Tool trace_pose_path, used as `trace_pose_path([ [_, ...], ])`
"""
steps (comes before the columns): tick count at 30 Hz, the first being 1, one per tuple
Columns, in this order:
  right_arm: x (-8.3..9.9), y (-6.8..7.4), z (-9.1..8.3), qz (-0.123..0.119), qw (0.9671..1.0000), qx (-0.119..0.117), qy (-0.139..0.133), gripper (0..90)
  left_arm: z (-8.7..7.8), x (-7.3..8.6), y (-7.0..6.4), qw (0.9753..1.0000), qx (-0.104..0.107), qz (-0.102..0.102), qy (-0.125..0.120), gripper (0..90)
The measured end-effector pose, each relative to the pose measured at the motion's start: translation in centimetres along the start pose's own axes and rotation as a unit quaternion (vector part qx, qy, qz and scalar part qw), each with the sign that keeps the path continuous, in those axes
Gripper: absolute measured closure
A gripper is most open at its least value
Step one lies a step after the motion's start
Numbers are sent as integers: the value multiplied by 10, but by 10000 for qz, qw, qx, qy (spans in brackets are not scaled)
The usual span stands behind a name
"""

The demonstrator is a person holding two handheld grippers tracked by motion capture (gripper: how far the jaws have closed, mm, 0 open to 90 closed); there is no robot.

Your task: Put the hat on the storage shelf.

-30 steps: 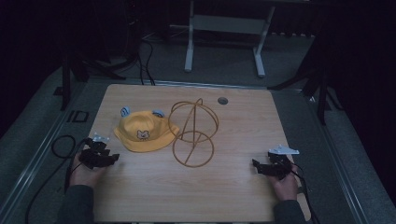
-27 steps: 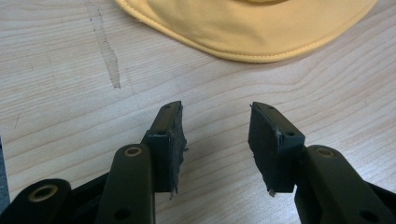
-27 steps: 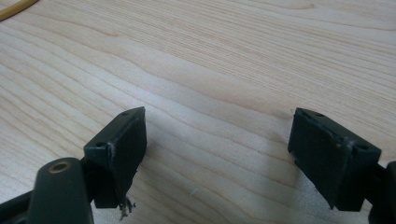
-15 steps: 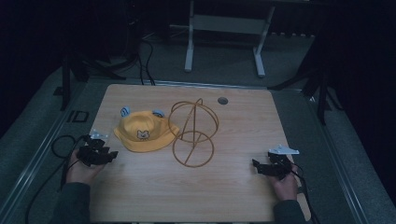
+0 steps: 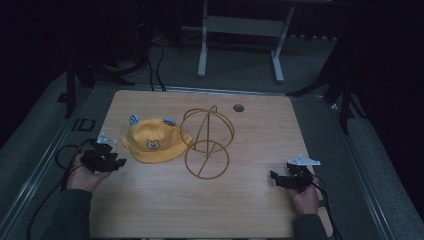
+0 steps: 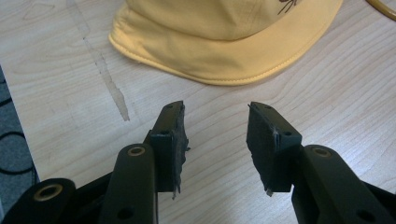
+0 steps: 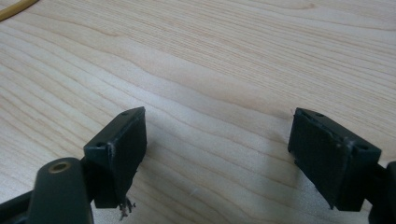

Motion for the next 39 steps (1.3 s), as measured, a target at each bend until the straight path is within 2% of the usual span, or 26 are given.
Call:
trace_pose_path([
  [12,0,0,0,0,10000,0,1,194,-5,-11,-3,9994,134,321,1,565],
  [39,0,0,0,-1,10000,-2,1,193,-16,-43,-3,9968,278,753,38,566],
])
Point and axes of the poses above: each handheld gripper's, and its own axes: z roughly forward along the jaws, x roughly out of its underside, y roughly to its left, the point moved 8 cm from there along z, roughly forward along the jaws, and after that the axes turned 7 degrees about -y, right-handed, at the moved point
